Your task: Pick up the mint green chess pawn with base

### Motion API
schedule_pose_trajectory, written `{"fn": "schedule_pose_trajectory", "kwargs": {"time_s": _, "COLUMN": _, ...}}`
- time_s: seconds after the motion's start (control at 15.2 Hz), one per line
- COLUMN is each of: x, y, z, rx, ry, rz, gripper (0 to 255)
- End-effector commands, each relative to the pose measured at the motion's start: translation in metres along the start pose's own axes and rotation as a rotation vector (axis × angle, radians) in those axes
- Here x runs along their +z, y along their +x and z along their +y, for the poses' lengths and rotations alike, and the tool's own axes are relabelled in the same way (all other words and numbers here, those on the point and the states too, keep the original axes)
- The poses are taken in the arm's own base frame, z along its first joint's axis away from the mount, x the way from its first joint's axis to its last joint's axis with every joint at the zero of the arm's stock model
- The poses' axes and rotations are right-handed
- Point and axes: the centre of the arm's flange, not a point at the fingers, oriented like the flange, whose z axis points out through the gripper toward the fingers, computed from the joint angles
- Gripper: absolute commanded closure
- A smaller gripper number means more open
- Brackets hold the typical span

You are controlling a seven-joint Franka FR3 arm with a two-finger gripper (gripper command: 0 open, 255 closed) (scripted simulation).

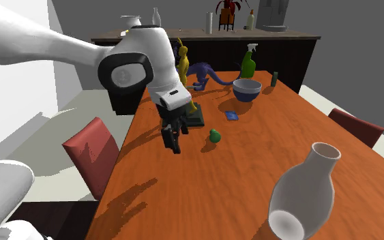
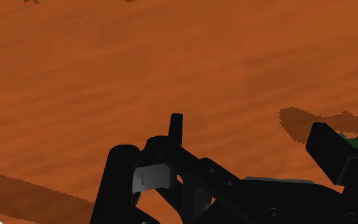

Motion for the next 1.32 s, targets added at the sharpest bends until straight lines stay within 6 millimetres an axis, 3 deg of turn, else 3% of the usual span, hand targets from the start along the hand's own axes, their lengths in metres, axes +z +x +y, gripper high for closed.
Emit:
{"fn": "schedule_pose_trajectory", "kwargs": {"time_s": 0.0, "x": 0.011, "y": 0.006, "z": -0.023, "rx": 0.037, "ry": 0.009, "rz": 0.014, "gripper": 0}}
{"fn": "schedule_pose_trajectory", "kwargs": {"time_s": 0.79, "x": 0.064, "y": 0.058, "z": -0.153, "rx": 0.242, "ry": 0.045, "rz": 0.095, "gripper": 0}}
{"fn": "schedule_pose_trajectory", "kwargs": {"time_s": 1.25, "x": 0.097, "y": 0.053, "z": -0.154, "rx": 0.246, "ry": 0.046, "rz": 0.097, "gripper": 0}}
